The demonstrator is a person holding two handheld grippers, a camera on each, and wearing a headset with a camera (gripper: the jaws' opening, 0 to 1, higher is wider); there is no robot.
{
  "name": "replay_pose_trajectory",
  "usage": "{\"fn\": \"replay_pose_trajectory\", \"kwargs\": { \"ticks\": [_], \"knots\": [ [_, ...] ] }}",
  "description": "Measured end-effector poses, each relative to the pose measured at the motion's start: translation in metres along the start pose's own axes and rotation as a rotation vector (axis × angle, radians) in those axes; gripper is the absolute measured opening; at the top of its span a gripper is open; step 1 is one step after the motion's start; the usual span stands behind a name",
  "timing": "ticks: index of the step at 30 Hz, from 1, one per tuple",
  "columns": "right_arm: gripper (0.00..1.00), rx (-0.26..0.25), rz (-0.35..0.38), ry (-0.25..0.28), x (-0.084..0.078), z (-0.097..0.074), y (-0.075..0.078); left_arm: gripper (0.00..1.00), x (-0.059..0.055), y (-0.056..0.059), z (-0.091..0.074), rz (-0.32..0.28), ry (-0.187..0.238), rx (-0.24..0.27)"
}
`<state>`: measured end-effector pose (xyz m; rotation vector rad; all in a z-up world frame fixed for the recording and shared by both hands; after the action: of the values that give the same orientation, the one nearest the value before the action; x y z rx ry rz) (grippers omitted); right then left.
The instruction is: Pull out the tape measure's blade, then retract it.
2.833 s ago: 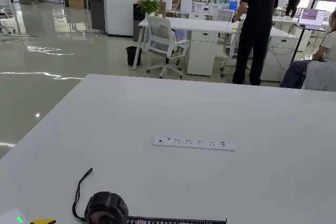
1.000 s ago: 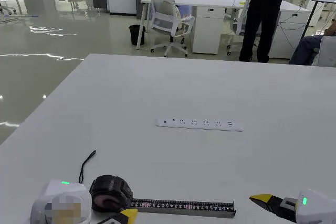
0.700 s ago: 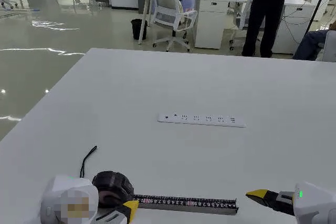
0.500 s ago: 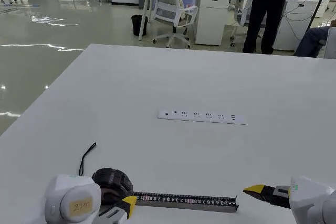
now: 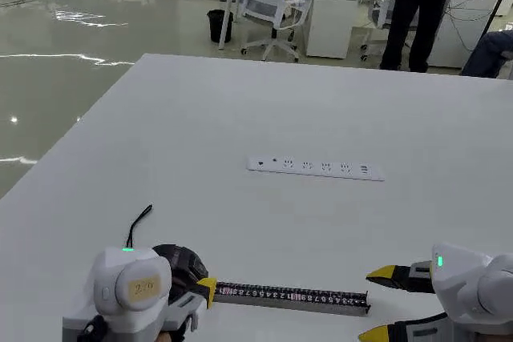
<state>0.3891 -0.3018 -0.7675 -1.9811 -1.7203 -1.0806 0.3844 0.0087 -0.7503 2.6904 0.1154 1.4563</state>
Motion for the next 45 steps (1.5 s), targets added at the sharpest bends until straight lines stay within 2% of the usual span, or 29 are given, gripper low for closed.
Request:
{"fn": "replay_pose_trajectory", "kwargs": {
  "ticks": [13,20,23,26,28,33,37,45],
  "knots": [
    [0.34,0.044,-0.007,0.002,-0.007,0.013,0.012,0.77,0.0,0.003,0.012,-0.009,-0.011,0.018],
    [0.34,0.087,-0.011,0.013,-0.007,0.014,0.011,0.77,0.0,0.004,0.014,-0.005,-0.014,0.014],
    [0.35,0.134,-0.052,-0.022,-0.009,0.012,0.009,0.77,-0.001,0.004,0.014,-0.003,-0.019,0.012],
    [0.35,0.138,-0.03,-0.012,-0.011,0.009,0.015,0.77,-0.002,0.003,0.015,0.0,-0.02,0.014],
    [0.34,0.144,-0.048,-0.031,-0.013,0.009,0.014,0.76,-0.002,0.004,0.016,0.005,-0.019,0.014],
    [0.32,0.151,-0.047,-0.028,-0.015,0.01,0.017,0.76,-0.002,0.004,0.018,0.002,-0.017,0.022],
    [0.3,0.173,-0.055,-0.029,-0.015,0.013,0.014,0.76,-0.003,0.004,0.019,0.0,-0.017,0.027],
    [0.24,0.185,-0.068,-0.026,-0.017,0.018,0.014,0.76,-0.003,0.003,0.021,-0.015,-0.014,0.037]
  ]
}}
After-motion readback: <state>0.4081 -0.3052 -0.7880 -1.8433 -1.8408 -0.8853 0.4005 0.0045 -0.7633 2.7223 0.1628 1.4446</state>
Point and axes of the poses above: the centre of the closed fingertips' face, and the gripper's own axes: z roughly forward along the fingers, y roughly to its right, x roughly out of its top, the point moved 6 cm from there along -z, roughly backward along the fingers, and after that the axes turned 8 degrees about -z, right-handed, at the moved point
